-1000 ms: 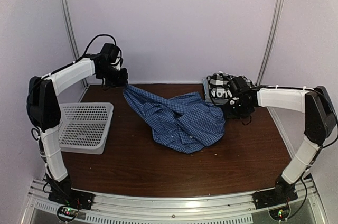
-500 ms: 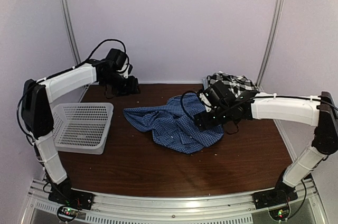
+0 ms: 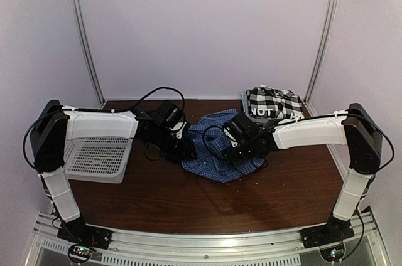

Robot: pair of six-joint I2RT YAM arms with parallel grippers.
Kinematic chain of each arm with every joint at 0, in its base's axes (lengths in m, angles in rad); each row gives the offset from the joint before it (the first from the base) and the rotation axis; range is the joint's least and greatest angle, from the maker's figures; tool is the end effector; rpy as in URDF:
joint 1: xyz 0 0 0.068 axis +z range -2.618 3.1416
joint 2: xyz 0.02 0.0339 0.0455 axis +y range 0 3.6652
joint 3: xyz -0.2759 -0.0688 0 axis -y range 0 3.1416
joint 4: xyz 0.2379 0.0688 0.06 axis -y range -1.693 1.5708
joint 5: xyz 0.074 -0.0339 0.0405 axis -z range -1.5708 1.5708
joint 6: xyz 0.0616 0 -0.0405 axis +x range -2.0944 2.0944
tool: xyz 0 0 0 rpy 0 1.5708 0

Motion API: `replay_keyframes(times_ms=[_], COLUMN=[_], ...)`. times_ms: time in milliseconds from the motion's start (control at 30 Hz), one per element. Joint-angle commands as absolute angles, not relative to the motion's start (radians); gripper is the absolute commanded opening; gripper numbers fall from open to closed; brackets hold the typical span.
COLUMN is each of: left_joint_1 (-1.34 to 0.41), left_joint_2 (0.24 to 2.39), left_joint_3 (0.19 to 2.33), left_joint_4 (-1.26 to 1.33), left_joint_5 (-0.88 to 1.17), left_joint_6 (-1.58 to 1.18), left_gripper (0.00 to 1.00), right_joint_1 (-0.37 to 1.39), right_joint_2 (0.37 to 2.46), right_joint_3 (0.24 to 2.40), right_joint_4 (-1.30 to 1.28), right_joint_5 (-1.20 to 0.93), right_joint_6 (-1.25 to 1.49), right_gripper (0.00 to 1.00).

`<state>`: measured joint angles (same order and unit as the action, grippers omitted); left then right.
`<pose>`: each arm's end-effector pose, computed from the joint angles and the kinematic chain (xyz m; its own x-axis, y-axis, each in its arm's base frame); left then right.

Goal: Fold and stack the long sleeve shirts
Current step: Flatten out the crumpled shirt at the center of the board.

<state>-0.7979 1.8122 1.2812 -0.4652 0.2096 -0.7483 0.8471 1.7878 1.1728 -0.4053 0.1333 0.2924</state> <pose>0.2662 -0.2913 0.2000 -0.9597 0.0308 -0.2795 0.1722 0.8500 -0.4978 0.2571 0.2786 0.1796 -0.7412 -0.4074 -0.5336 -0.5044 0.8624 0.0423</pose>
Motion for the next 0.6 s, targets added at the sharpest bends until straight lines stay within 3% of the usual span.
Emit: replay_keyframes(times_ms=[0,200,567], left_joint_1=[-0.806,-0.821,-0.846], left_joint_2=[1.855,1.911,1.991], left_joint_3=[1.277,1.289,1.299], left_joint_4=[-0.376,-0.365,-0.365], left_joint_5=[0.215,0.227,0.208], left_joint_6=[-0.79,-0.791,-0.803], left_gripper=[0.57,0.57,0.57], right_joint_1=[0.851,0.851,0.851], right_joint_2=[1.805,1.805,1.801], right_joint_3=[1.205,1.204,1.198], right_joint_4=[-0.358,-0.357,-0.356], right_joint_5=[0.17,0.165,0.159], right_joint_6=[0.303,0.31,0.316], right_gripper=[0.74,0.66,0.62])
